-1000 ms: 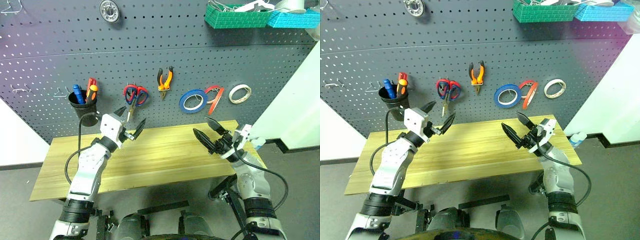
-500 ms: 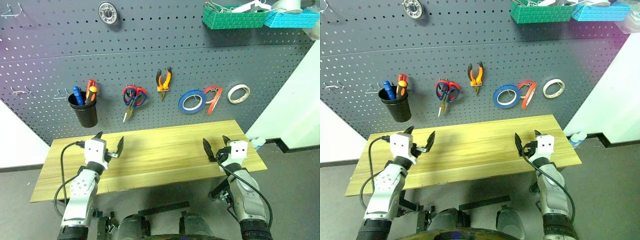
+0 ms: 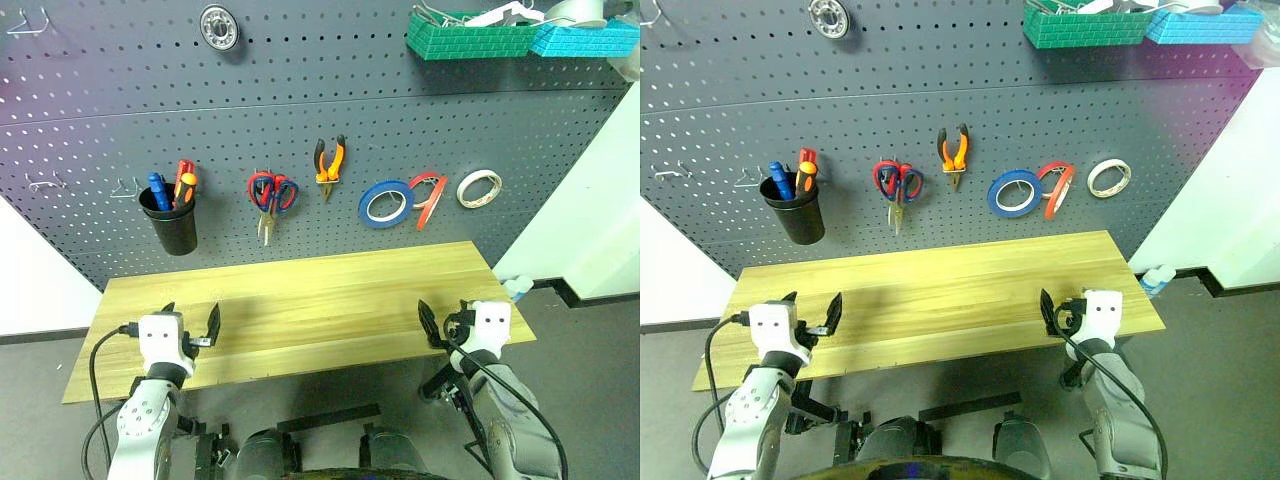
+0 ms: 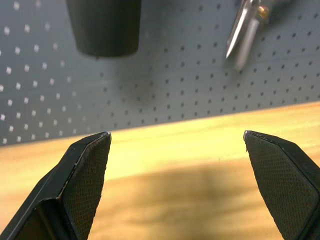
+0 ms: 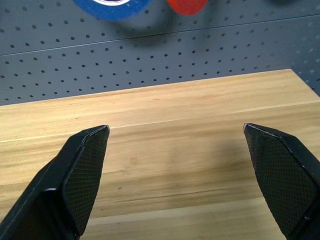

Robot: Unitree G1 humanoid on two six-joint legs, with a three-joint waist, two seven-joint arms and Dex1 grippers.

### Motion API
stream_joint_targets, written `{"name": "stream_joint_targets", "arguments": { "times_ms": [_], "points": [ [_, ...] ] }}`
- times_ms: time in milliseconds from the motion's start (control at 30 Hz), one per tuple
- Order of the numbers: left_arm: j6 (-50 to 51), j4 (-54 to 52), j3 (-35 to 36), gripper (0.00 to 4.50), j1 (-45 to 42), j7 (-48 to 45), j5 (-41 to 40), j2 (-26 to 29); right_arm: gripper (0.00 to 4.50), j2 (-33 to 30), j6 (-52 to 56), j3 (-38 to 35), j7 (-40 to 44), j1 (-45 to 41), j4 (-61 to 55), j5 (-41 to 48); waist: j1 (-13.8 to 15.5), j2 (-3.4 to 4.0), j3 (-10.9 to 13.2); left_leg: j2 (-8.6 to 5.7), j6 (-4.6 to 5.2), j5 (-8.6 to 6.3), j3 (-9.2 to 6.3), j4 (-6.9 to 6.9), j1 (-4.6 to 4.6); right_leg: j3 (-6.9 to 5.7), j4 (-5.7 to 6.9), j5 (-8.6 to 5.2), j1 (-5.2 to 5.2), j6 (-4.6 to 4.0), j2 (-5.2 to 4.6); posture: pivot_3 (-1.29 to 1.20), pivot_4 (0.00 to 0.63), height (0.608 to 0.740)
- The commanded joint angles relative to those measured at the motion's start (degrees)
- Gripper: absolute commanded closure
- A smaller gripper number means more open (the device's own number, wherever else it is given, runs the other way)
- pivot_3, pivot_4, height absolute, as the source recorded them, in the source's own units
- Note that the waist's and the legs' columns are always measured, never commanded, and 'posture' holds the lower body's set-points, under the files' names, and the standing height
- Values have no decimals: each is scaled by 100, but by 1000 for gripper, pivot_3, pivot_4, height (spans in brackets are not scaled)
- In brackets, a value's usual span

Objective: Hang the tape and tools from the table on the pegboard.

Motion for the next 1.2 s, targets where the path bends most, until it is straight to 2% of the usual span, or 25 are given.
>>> {"name": "stream_joint_targets", "arguments": {
  "times_ms": [33,100,400,1200],
  "points": [
    [117,-452,-12,47,116,-43,-109,-28,0,-104,-384,65,-110,12,-265,-281,38,0,0,1,0,0,0,-2,-1,0,-5,0,0,-1,0,-58,0,740],
    [201,-435,-81,47,123,-108,-101,-25,0,-145,-609,266,-159,6,-248,-559,50,4,1,0,1,-1,1,-4,-3,0,-12,-2,0,-3,-2,-49,0,740],
    [421,-241,-670,47,3,-558,-15,9,0,-93,-717,790,155,-104,-158,-459,57,4,1,0,2,-2,1,-12,-11,-1,-24,-3,-5,-4,2,-51,0,740],
    [391,-381,-786,47,85,-637,133,43,0,-118,-674,930,306,37,-300,-345,65,8,3,0,3,-3,1,-24,-18,-1,-35,-3,-16,-6,-6,-45,0,740]
  ]
}}
